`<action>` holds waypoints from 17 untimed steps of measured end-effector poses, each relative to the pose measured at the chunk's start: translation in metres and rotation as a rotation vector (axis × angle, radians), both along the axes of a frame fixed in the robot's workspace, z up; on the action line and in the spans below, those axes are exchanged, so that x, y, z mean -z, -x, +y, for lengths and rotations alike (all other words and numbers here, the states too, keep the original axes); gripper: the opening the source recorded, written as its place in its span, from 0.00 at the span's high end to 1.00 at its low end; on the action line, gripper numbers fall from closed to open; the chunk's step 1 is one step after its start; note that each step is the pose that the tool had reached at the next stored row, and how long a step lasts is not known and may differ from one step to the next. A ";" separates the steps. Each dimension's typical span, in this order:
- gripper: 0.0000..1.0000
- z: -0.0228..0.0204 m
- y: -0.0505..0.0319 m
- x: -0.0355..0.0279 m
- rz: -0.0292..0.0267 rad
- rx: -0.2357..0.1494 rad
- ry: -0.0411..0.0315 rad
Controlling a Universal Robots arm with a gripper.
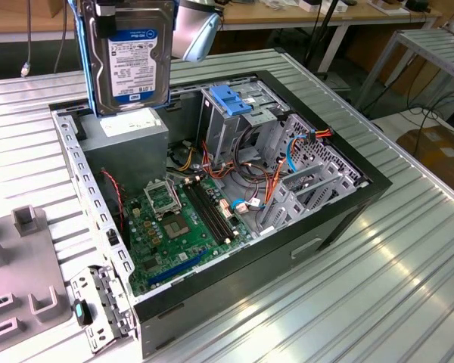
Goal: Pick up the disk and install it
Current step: 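Insert the disk into the insertion slot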
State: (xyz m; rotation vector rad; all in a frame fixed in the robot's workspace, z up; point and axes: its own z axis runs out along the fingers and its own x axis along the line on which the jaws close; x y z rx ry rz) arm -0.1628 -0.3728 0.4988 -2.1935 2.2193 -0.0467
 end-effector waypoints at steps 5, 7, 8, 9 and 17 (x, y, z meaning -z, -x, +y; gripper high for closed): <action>0.63 -0.0035 -0.0006 0.0001 0.0000 0.000 0.0000; 0.63 -0.0043 -0.0008 0.0002 0.0000 0.000 0.0000; 0.63 -0.0049 -0.0009 0.0002 0.0001 0.000 0.0001; 0.63 -0.0057 -0.0011 0.0003 0.0001 0.000 0.0000; 0.63 -0.0172 -0.0026 0.0016 0.0000 0.000 -0.0001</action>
